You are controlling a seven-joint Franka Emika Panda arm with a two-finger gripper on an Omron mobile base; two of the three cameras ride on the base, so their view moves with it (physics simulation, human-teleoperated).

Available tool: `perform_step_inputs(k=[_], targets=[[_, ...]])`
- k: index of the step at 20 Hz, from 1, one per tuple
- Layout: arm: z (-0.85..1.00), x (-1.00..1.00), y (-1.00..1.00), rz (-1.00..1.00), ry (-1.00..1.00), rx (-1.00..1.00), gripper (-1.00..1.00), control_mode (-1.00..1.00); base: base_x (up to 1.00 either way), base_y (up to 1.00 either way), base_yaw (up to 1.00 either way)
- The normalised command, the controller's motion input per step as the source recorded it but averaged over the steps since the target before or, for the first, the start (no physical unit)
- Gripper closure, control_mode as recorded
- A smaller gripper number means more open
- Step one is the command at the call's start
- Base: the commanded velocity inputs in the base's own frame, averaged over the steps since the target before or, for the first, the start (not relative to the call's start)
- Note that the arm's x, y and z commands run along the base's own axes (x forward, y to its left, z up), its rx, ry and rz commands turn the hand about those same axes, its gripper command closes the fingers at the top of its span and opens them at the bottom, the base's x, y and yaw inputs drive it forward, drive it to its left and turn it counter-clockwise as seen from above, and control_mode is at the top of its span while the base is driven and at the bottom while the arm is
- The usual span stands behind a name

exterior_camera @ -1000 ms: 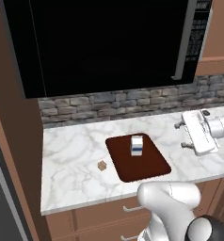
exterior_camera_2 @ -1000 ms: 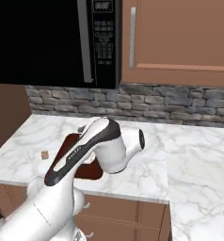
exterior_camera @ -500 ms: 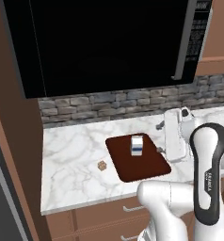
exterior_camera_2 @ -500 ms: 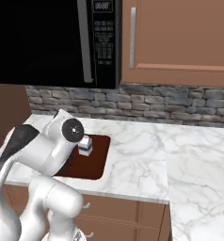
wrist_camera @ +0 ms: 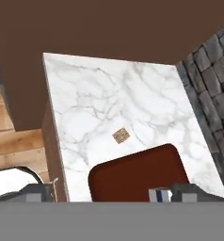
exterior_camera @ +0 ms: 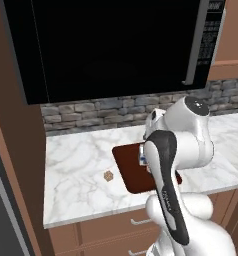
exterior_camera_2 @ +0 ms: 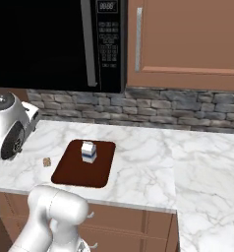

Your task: Take out the milk from the fridge and place it on the tray on the counter. Then take the sugar cube near the tray and place it in the tray.

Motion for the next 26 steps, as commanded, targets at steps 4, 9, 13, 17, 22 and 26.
perform_step_inputs(k=[4, 9, 13, 17, 22, 26], targets=[[-0.16, 0.01, 0.64, -0.15, 0.14, -0.27, -1.00, -1.00, 0.00, 0.00, 0.00], [-0.21, 0.00, 0.33, -0.11, 0.03, -0.09, -1.00, -1.00, 0.00, 0.00, 0.00], [-0.32, 0.00, 0.02, -0.07, 0.00, 0.00, -1.00, -1.00, 0.00, 0.00, 0.00], [-0.43, 0.01, 0.04, -0.01, 0.01, 0.00, -1.00, -1.00, 0.00, 0.00, 0.00], [-0.46, 0.02, 0.18, -0.01, 0.00, 0.00, -1.00, -1.00, 0.00, 0.00, 0.00], [-0.38, 0.10, 0.16, -0.05, 0.00, 0.00, -1.00, -1.00, 0.00, 0.00, 0.00]])
